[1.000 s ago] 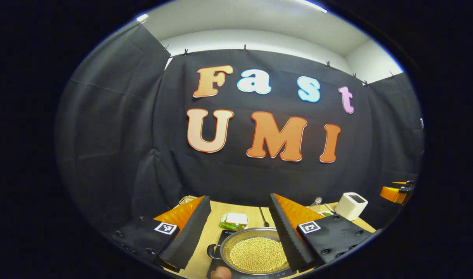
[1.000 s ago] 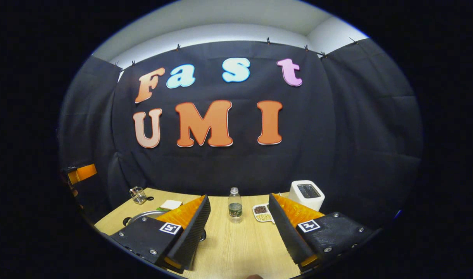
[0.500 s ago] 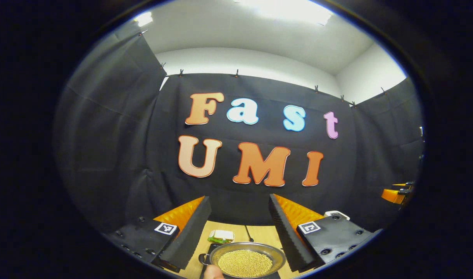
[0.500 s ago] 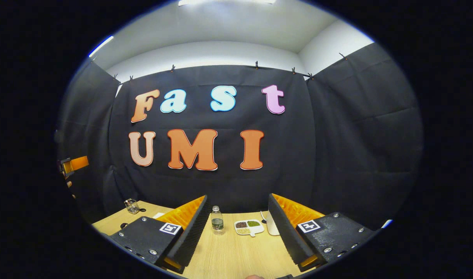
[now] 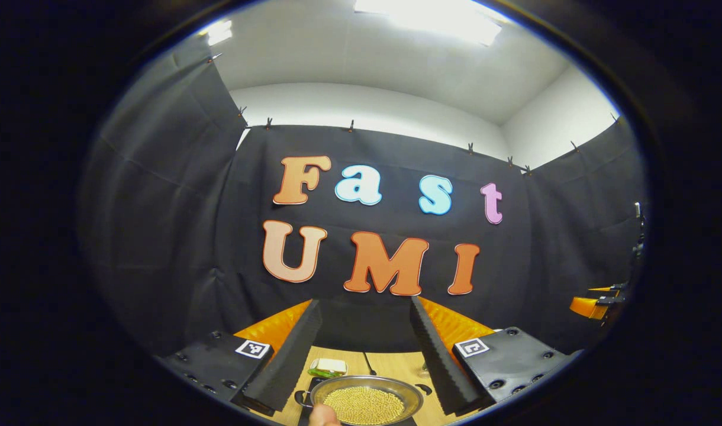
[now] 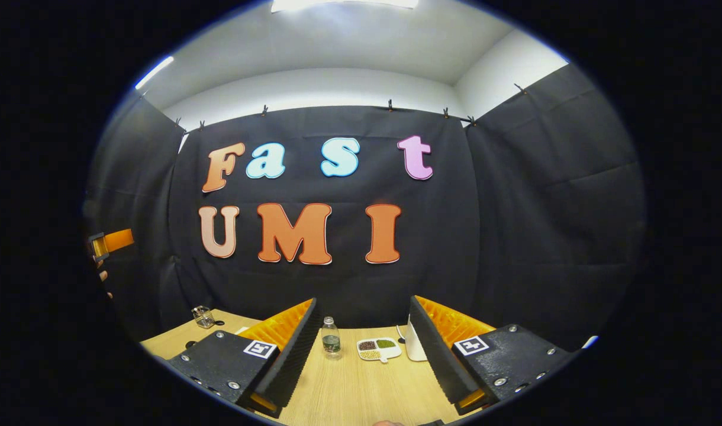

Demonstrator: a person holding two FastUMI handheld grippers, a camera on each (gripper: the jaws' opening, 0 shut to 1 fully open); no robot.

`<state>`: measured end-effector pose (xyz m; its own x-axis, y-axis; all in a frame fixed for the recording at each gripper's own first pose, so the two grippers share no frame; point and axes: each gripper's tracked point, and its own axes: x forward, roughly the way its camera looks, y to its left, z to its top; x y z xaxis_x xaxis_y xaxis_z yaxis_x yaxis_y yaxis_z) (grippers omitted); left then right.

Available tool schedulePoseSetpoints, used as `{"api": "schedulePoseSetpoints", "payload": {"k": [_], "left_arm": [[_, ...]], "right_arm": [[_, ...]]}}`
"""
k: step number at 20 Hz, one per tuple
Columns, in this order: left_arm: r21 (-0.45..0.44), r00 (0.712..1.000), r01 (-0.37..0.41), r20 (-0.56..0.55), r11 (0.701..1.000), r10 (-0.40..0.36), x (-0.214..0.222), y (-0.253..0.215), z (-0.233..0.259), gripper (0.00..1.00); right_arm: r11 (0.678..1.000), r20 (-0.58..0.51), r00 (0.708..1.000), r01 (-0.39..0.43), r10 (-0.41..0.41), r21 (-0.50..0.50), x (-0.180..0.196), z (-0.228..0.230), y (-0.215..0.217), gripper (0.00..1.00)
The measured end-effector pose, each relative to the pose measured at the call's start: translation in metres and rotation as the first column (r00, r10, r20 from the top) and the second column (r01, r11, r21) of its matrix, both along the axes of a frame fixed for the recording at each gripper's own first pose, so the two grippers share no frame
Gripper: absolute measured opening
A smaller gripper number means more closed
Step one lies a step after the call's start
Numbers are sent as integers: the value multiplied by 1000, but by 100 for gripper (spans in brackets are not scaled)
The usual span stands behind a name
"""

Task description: First push the handle of the pot to place it horizontally, then grasp the pot with both hands and set it on the induction cooktop.

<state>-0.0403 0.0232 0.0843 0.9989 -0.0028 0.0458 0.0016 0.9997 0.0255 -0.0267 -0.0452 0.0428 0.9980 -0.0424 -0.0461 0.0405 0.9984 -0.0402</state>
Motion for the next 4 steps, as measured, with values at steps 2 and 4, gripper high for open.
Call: {"api": "schedulePoseSetpoints", "payload": {"k": [2, 4], "left_arm": [[-3, 1000, -8, -7, 1000, 8, 1, 4, -3, 98], [-3, 1000, -21, -14, 1000, 21, 3, 10, -5, 98]], "right_arm": [[1000, -10, 1000, -11, 11, -3, 1, -3, 2, 93], [1000, -12, 1000, -15, 15, -2, 2, -4, 4, 93]]}}
